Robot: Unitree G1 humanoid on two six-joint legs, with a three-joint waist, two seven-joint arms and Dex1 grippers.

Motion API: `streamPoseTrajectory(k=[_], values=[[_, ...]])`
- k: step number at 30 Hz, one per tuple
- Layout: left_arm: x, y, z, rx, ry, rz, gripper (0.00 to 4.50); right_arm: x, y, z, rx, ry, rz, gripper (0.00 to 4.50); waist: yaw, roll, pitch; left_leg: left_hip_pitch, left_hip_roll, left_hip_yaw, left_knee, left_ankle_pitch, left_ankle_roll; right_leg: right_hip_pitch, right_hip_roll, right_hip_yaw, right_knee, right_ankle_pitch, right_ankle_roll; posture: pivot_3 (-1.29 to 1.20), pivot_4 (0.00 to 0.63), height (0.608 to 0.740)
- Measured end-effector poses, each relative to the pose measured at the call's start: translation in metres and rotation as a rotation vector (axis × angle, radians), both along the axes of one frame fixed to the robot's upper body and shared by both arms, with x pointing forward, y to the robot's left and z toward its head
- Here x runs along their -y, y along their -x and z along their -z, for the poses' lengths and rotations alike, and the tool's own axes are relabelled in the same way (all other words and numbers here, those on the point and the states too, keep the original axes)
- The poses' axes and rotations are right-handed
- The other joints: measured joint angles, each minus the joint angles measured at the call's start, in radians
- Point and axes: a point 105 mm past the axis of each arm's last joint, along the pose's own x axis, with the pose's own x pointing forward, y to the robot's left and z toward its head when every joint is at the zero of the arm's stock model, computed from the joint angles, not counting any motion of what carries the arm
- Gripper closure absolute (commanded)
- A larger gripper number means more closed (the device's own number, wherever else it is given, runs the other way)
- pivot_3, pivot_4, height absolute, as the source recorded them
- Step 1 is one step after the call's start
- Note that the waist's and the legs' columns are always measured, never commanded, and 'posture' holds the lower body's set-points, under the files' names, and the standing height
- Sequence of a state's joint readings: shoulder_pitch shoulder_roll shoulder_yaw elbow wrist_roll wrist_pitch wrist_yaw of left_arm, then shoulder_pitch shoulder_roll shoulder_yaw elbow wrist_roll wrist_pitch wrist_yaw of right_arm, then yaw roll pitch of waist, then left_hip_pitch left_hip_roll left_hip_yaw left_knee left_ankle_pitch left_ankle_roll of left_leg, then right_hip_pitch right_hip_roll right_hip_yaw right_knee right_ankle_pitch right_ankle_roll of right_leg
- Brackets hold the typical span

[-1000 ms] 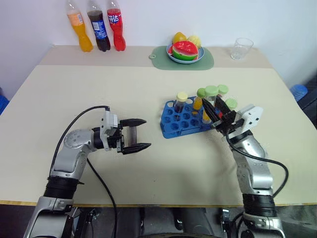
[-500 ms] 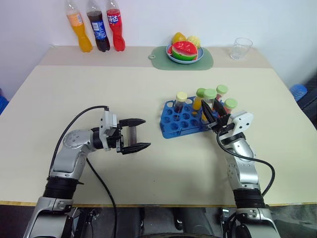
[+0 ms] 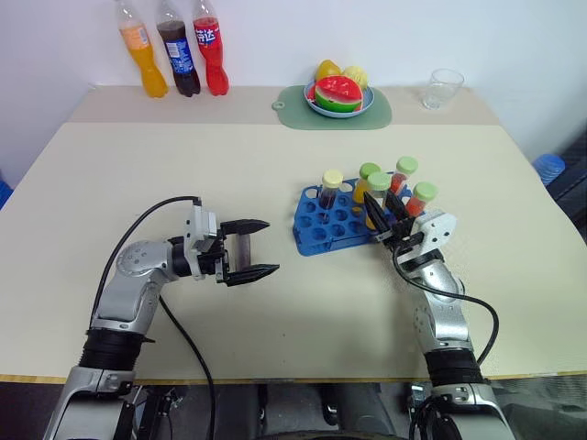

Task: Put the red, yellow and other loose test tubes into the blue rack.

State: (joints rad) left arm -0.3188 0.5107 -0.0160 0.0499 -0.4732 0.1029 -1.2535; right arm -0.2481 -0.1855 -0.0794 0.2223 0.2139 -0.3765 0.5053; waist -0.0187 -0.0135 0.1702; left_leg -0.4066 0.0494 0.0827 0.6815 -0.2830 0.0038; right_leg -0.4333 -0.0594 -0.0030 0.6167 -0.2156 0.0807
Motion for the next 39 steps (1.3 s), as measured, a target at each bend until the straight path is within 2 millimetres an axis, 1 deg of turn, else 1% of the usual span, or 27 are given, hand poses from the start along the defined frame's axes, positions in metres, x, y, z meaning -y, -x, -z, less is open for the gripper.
streamPoseTrajectory(k=[3,4,8,13,15,17,19,21,25,27,28,30,33,35,39], values=[[0.002,0.001,-0.004,0.001,0.014,-0.002,0.0,0.0,0.001,0.006,-0.005,0.066,0.014,0.26,0.001,0.0,0.0,0.0,0.0,0.0,0.0,0.0,0.0,0.0,-0.001,0.0,0.0,0.0,0.0,0.0,0.15,0.74],[0.002,0.001,-0.005,-0.001,0.018,-0.004,0.0,0.002,0.001,0.006,-0.002,0.09,0.02,0.05,0.003,0.0,0.0,0.0,0.0,0.0,0.0,0.0,0.0,0.0,-0.001,0.0,0.0,0.0,0.0,0.0,0.15,0.74],[0.0,-0.001,-0.008,-0.021,0.047,-0.031,0.0,0.012,0.011,0.006,-0.004,0.156,0.007,0.05,0.006,0.0,0.0,-0.001,-0.001,0.0,0.0,0.0,0.0,0.0,-0.002,0.0,0.0,0.0,0.0,0.0,0.15,0.74],[-0.002,-0.014,-0.035,-0.058,0.194,-0.155,0.0,0.03,0.035,0.004,-0.043,0.282,-0.044,0.05,0.007,0.0,0.0,-0.001,-0.001,-0.002,0.001,0.0,0.0,0.0,-0.002,0.0,-0.001,0.0,0.0,0.0,0.15,0.74],[-0.003,-0.026,-0.049,-0.089,0.226,-0.257,0.0,0.037,0.052,0.004,-0.088,0.351,-0.1,0.05,0.008,0.0,0.0,0.0,-0.001,-0.003,0.001,0.0,0.0,0.001,-0.002,0.0,0.0,0.0,0.001,0.0,0.15,0.74],[-0.012,-0.039,-0.06,-0.163,0.254,-0.392,0.0,0.046,0.07,0.007,-0.16,0.411,-0.156,0.05,0.008,0.0,0.0,0.0,-0.001,-0.004,0.0,0.0,0.0,0.002,-0.002,0.0,0.0,-0.001,0.002,0.0,0.15,0.74],[-0.023,-0.051,-0.061,-0.295,0.237,-0.544,0.0,0.056,0.085,0.007,-0.229,0.451,-0.206,0.05,0.008,-0.001,0.001,0.001,-0.001,-0.004,0.001,0.0,0.0,0.002,-0.002,0.0,0.0,-0.001,0.003,0.0,0.15,0.74],[-0.031,-0.06,-0.059,-0.406,0.173,-0.664,0.0,0.06,0.092,-0.001,-0.263,0.453,-0.247,0.05,0.004,-0.002,0.001,0.003,-0.002,-0.004,0.001,0.0,0.0,0.003,-0.001,0.0,0.0,-0.001,0.003,0.0,0.15,0.74],[-0.033,-0.071,-0.059,-0.697,-0.008,-0.773,0.0,0.058,0.094,-0.023,-0.246,0.488,-0.33,0.05,0.006,-0.005,0.003,0.004,-0.002,-0.004,0.002,0.0,0.0,0.005,0.001,0.0,0.0,-0.002,0.004,0.0,0.15,0.74],[-0.035,-0.072,-0.061,-0.792,-0.045,-0.774,0.0,0.057,0.091,-0.029,-0.234,0.503,-0.347,0.05,0.006,-0.005,0.003,0.004,-0.002,-0.005,0.0,0.0,0.0,0.005,0.0,0.0,0.0,-0.002,0.005,0.0,0.15,0.74],[-0.036,-0.071,-0.058,-0.839,-0.065,-0.764,0.0,0.056,0.09,-0.031,-0.23,0.507,-0.355,0.05,0.004,-0.005,0.003,0.004,-0.002,-0.005,0.0,0.0,0.0,0.005,0.0,0.0,0.0,-0.002,0.005,0.0,0.15,0.74],[-0.037,-0.069,-0.048,-0.933,-0.129,-0.751,0.0,0.055,0.088,-0.031,-0.23,0.512,-0.37,0.05,0.004,-0.005,0.003,0.004,-0.002,-0.006,-0.002,0.0,0.0,0.004,0.0,0.001,0.001,-0.001,0.008,0.0,0.15,0.74],[-0.036,-0.068,-0.04,-1.03,-0.195,-0.746,0.0,0.051,0.087,-0.03,-0.227,0.515,-0.391,0.05,0.009,-0.006,0.003,0.003,-0.002,-0.006,-0.002,0.0,0.0,0.003,0.0,0.0,0.002,-0.001,0.008,0.0,0.15,0.74],[-0.035,-0.066,-0.039,-1.076,-0.24,-0.736,0.0,0.047,0.087,-0.028,-0.231,0.518,-0.41,0.05,0.01,-0.007,0.004,0.003,-0.002,-0.006,-0.001,0.0,0.0,0.003,-0.002,0.0,0.002,-0.002,0.007,0.0,0.15,0.74],[-0.026,-0.061,-0.043,-1.151,-0.307,-0.694,0.0,0.042,0.088,-0.021,-0.236,0.516,-0.429,0.05,0.011,-0.007,0.004,0.002,-0.004,-0.005,0.0,0.0,0.0,0.003,-0.005,0.0,0.001,-0.003,0.005,0.0,0.15,0.74]])
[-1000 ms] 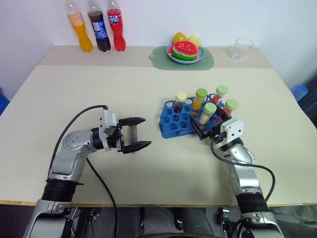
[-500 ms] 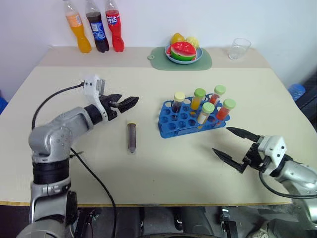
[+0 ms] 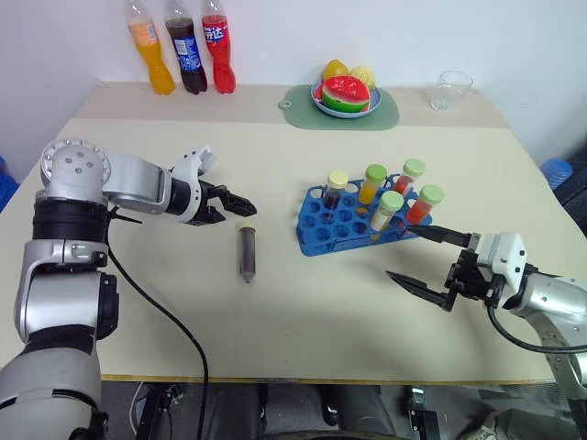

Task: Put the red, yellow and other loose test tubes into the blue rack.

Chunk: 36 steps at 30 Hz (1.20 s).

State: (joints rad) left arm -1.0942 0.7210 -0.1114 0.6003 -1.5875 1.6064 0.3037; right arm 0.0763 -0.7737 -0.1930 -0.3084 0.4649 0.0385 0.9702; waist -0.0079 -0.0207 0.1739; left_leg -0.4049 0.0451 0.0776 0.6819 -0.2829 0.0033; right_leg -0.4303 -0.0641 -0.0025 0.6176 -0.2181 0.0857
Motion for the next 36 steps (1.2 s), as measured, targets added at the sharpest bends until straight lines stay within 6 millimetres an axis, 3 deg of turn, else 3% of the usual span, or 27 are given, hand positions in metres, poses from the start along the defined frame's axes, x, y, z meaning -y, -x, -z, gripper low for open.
streamPoseTrajectory(k=[6,11,23,26,32,36], values=[[0.01,0.011,0.015,-0.156,-0.041,0.052,0.0,-0.003,0.0,0.005,-0.006,0.002,0.001,0.05,-0.001,0.0,0.0,0.0,-0.001,0.0,0.0,0.0,-0.001,0.0,0.0,0.0,0.0,0.0,0.0,0.0,0.15,0.74],[0.012,0.005,0.019,-0.228,-0.112,0.006,0.0,-0.003,0.001,0.011,-0.018,-0.008,0.02,0.05,0.001,-0.001,0.0,-0.001,-0.002,0.001,0.0,0.0,-0.001,0.0,0.0,0.0,-0.001,0.0,-0.001,0.0,0.15,0.74],[0.046,-0.004,0.039,-0.39,-0.281,-0.075,0.0,-0.007,0.01,0.01,0.001,-0.007,0.05,0.05,0.0,-0.003,0.002,-0.003,-0.004,0.001,0.0,0.0,-0.001,0.0,0.0,-0.001,-0.003,0.0,0.0,0.0,0.15,0.74],[0.044,-0.005,0.042,-0.388,-0.333,-0.089,0.79,-0.003,0.012,0.011,-0.005,-0.005,0.076,0.0,-0.002,-0.004,0.002,-0.002,-0.004,0.001,0.0,0.0,-0.001,0.0,0.0,-0.001,-0.003,0.0,0.0,0.0,0.15,0.74],[0.043,-0.007,0.046,-0.381,-0.37,-0.106,3.67,-0.003,0.017,0.011,-0.009,-0.004,0.088,0.0,-0.001,-0.004,0.002,-0.002,-0.004,0.001,0.0,0.0,-0.001,0.0,0.0,-0.001,-0.003,0.0,0.0,0.0,0.15,0.74],[0.043,-0.008,0.046,-0.379,-0.353,-0.112,3.77,-0.002,0.017,0.012,-0.011,-0.005,0.096,0.0,-0.001,-0.004,0.002,-0.002,-0.004,0.001,0.0,0.001,-0.001,0.0,0.0,-0.001,-0.003,0.0,0.0,0.0,0.15,0.74]])
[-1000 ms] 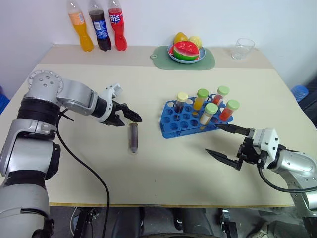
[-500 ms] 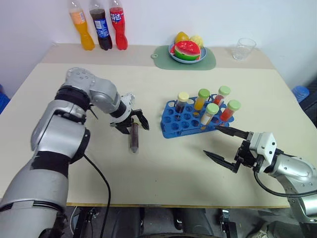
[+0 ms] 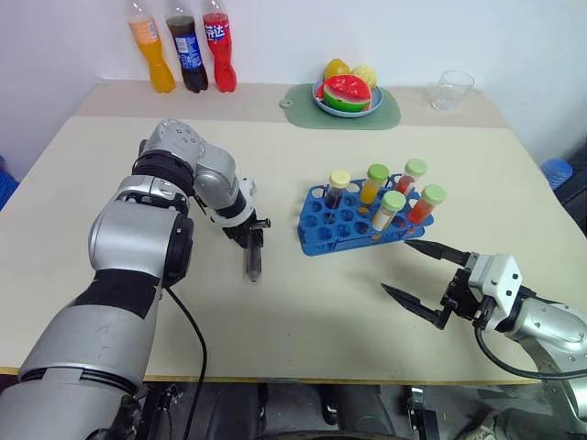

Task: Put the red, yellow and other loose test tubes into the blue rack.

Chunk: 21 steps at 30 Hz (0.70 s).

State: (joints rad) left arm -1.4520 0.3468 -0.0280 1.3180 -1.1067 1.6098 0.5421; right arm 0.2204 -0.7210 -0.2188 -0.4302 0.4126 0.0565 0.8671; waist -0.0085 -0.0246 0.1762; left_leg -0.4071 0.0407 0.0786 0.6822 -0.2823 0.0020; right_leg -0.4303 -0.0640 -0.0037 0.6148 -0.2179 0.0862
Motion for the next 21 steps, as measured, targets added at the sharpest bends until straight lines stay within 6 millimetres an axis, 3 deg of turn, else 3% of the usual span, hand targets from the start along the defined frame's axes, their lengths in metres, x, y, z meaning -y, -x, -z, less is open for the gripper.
streamPoseTrajectory(k=[4,6,9,12,16,21], values=[[0.008,-0.008,-0.01,0.095,0.136,0.035,3.77,0.0,-0.001,-0.002,0.009,-0.001,0.004,0.0,-0.003,0.0,0.0,0.0,0.0,0.0,0.0,0.0,-0.001,0.0,-0.001,0.0,0.002,0.0,0.0,0.0,0.15,0.74],[0.007,-0.011,-0.019,0.247,0.242,0.112,3.77,0.0,-0.002,-0.003,0.016,0.0,0.007,0.0,-0.011,0.001,0.0,0.002,0.002,0.0,-0.002,0.002,-0.004,-0.001,-0.001,0.002,0.003,0.001,0.001,0.0,0.15,0.74],[0.012,0.004,-0.033,0.456,0.418,0.256,3.77,0.002,-0.005,-0.005,0.03,-0.004,0.025,0.0,-0.008,0.001,0.001,0.0,0.003,0.0,-0.003,0.007,-0.012,-0.004,0.0,0.002,0.005,0.002,0.002,0.0,0.15,0.74],[0.026,0.033,-0.067,0.64,0.761,0.434,3.77,0.002,-0.008,-0.008,0.053,-0.017,0.044,0.0,-0.001,0.001,0.001,0.0,0.003,0.001,-0.003,0.008,-0.014,-0.004,0.001,0.0,0.006,0.0,-0.001,0.0,0.15,0.74],[0.03,0.042,-0.101,0.922,0.867,0.658,3.77,0.004,-0.011,-0.008,0.066,-0.025,0.078,0.0,0.014,0.002,0.0,0.002,0.002,0.001,-0.002,0.004,-0.008,0.0,0.0,0.0,0.002,0.001,-0.005,0.0,0.15,0.74],[0.06,0.035,-0.089,1.265,0.908,0.887,3.77,0.011,-0.007,0.002,0.053,-0.053,0.177,0.0,0.029,0.005,-0.002,-0.001,0.001,0.0,0.001,0.002,-0.003,0.001,0.0,0.001,-0.002,0.002,-0.005,0.0,0.15,0.74]])
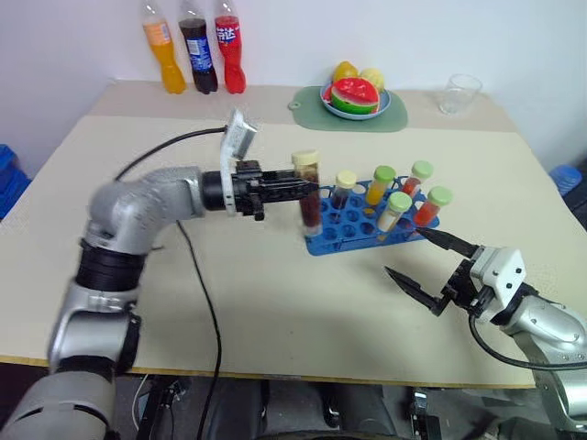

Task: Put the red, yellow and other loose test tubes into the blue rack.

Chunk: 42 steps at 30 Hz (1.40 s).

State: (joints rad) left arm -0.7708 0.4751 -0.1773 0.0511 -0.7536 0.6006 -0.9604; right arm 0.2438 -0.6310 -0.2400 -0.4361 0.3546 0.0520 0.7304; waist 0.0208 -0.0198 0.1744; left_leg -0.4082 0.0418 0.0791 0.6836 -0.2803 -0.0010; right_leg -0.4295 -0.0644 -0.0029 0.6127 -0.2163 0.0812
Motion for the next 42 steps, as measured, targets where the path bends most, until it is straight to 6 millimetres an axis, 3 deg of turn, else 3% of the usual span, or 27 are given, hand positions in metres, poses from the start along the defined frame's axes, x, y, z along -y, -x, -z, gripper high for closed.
streamPoseTrajectory(k=[8,16,22,30,42], values=[[0.026,-0.012,0.019,0.251,-0.003,0.098,3.77,0.011,0.014,0.007,0.006,-0.015,0.136,0.0,-0.01,0.0,0.0,0.0,0.0,0.0,0.0,-0.002,0.003,0.0,0.001,0.0,0.0,0.0,0.001,0.0,0.15,0.74],[0.042,-0.028,0.051,0.297,-0.08,0.055,3.77,0.01,0.018,0.007,0.027,-0.021,0.186,0.0,-0.008,0.0,0.0,0.0,0.0,-0.001,0.0,-0.002,0.004,0.0,0.002,0.0,0.0,-0.001,0.002,0.0,0.15,0.74],[0.046,-0.033,0.052,0.353,-0.096,0.045,3.77,0.011,0.019,0.008,0.031,-0.02,0.207,0.0,-0.008,0.0,0.0,0.001,0.0,-0.001,0.0,-0.002,0.004,0.001,0.002,0.0,0.0,-0.001,0.002,0.0,0.15,0.74],[0.057,-0.025,0.056,0.355,-0.083,0.106,3.77,0.009,0.017,0.007,0.044,-0.029,0.211,0.0,-0.008,0.0,-0.001,0.001,0.0,-0.001,0.0,-0.002,0.004,0.001,0.002,0.0,0.0,-0.001,0.002,0.0,0.15,0.74],[0.056,-0.022,0.072,0.274,-0.145,0.136,3.77,0.007,0.014,0.004,0.059,-0.037,0.203,0.0,-0.008,0.0,0.0,0.0,0.001,-0.002,0.0,-0.002,0.005,0.0,0.002,0.0,0.0,-0.001,0.002,0.0,0.15,0.74]])
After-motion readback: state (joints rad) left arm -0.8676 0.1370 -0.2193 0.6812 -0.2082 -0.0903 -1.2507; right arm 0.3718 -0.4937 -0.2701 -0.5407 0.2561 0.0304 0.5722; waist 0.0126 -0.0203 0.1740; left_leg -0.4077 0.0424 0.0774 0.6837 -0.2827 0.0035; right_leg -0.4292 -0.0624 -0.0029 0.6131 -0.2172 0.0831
